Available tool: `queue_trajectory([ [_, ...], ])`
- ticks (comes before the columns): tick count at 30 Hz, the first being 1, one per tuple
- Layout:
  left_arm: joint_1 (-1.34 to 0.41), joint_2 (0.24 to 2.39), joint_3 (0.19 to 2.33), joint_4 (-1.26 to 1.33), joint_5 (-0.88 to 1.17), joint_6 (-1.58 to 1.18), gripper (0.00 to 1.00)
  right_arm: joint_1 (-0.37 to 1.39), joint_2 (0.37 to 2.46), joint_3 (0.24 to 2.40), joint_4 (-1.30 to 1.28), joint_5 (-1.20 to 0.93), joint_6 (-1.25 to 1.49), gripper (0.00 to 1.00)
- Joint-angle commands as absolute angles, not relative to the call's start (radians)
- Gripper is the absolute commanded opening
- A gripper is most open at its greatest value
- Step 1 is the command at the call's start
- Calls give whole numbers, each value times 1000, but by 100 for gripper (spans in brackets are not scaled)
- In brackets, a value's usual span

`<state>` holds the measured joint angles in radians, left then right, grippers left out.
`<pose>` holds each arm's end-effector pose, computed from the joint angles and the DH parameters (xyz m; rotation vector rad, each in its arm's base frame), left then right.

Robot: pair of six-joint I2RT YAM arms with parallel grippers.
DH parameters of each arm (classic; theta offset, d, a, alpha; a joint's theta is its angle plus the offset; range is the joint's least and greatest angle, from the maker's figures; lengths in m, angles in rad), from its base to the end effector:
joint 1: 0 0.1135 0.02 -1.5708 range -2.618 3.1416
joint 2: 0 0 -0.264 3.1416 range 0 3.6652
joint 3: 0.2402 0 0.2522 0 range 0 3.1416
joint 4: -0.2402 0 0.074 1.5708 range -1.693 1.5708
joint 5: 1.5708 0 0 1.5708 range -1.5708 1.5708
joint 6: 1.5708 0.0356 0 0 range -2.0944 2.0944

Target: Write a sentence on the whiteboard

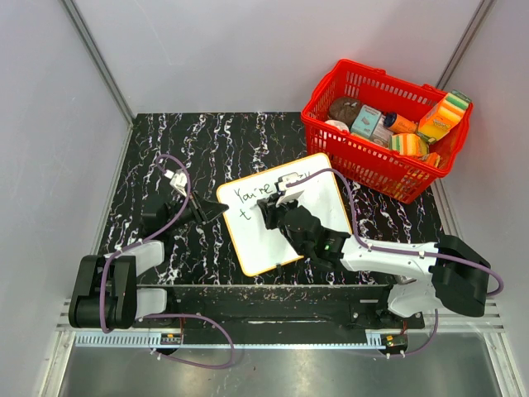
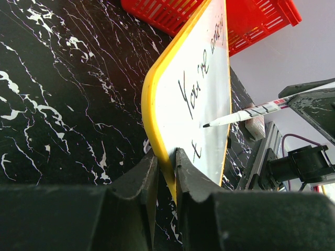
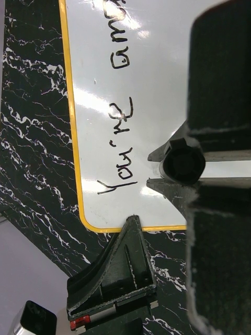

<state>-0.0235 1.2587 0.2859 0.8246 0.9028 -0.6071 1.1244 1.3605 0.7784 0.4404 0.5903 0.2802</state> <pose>0.2207 -0.0331 0.1819 0.1890 1.8118 -1.2239 0.1496 0.2666 0.2725 -0.2809 1.6952 0.5454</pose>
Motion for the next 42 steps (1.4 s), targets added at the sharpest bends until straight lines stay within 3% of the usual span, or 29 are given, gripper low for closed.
queue_trajectory([
  [1, -26, 1272, 290, 833, 887, -531, 0, 1120, 1354, 785, 462, 603, 293, 0],
  [42, -28, 1273, 291, 833, 888, -531, 0, 1120, 1338, 707, 403, 545, 379, 0],
])
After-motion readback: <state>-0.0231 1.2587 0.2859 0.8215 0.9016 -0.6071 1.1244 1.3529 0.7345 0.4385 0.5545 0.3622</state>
